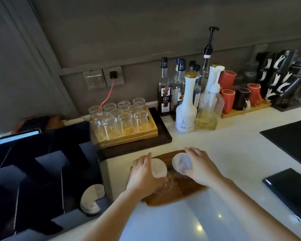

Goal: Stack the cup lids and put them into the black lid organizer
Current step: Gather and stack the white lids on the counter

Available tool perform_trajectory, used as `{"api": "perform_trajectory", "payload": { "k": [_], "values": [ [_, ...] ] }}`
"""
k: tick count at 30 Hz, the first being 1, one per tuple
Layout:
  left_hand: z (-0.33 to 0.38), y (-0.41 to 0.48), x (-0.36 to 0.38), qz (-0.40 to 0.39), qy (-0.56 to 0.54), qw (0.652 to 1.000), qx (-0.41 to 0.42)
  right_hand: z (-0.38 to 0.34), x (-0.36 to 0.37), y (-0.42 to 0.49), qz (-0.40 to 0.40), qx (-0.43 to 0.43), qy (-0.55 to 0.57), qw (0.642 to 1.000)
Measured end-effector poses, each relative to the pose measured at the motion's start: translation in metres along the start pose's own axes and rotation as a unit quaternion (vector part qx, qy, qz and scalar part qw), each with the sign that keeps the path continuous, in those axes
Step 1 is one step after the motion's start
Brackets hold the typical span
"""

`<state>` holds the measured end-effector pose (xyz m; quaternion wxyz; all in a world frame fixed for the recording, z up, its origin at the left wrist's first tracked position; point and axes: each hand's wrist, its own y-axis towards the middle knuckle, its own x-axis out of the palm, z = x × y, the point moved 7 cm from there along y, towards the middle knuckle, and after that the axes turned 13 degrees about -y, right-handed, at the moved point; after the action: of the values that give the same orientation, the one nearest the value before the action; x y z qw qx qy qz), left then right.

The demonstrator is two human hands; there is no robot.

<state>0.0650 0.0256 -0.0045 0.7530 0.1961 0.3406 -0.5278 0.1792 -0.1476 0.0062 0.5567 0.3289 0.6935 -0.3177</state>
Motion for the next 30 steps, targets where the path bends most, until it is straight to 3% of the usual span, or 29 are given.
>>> {"api": "perform_trajectory", "payload": {
  "k": [6,11,16,21,26,30],
  "values": [
    [-0.013,0.006,0.010,0.020,-0.058,0.997,-0.042,0.004,0.014,0.010,-0.001,0.003,0.013,1.000],
    [-0.011,0.006,0.003,0.068,-0.072,0.995,-0.030,0.010,0.014,0.013,0.023,0.009,0.037,0.999],
    [-0.006,-0.001,-0.008,0.127,-0.120,0.985,0.004,0.005,-0.005,0.002,0.098,0.002,0.076,0.992],
    [-0.002,-0.014,-0.018,0.146,-0.157,0.976,0.047,-0.025,-0.039,-0.012,0.162,-0.049,0.182,0.969],
    [0.004,-0.034,-0.030,0.161,-0.184,0.966,0.082,-0.060,-0.048,-0.022,0.139,-0.093,0.225,0.960],
    [0.010,-0.054,-0.042,0.165,-0.242,0.952,0.084,-0.079,-0.032,-0.030,0.062,-0.117,0.287,0.949]
  ]
}}
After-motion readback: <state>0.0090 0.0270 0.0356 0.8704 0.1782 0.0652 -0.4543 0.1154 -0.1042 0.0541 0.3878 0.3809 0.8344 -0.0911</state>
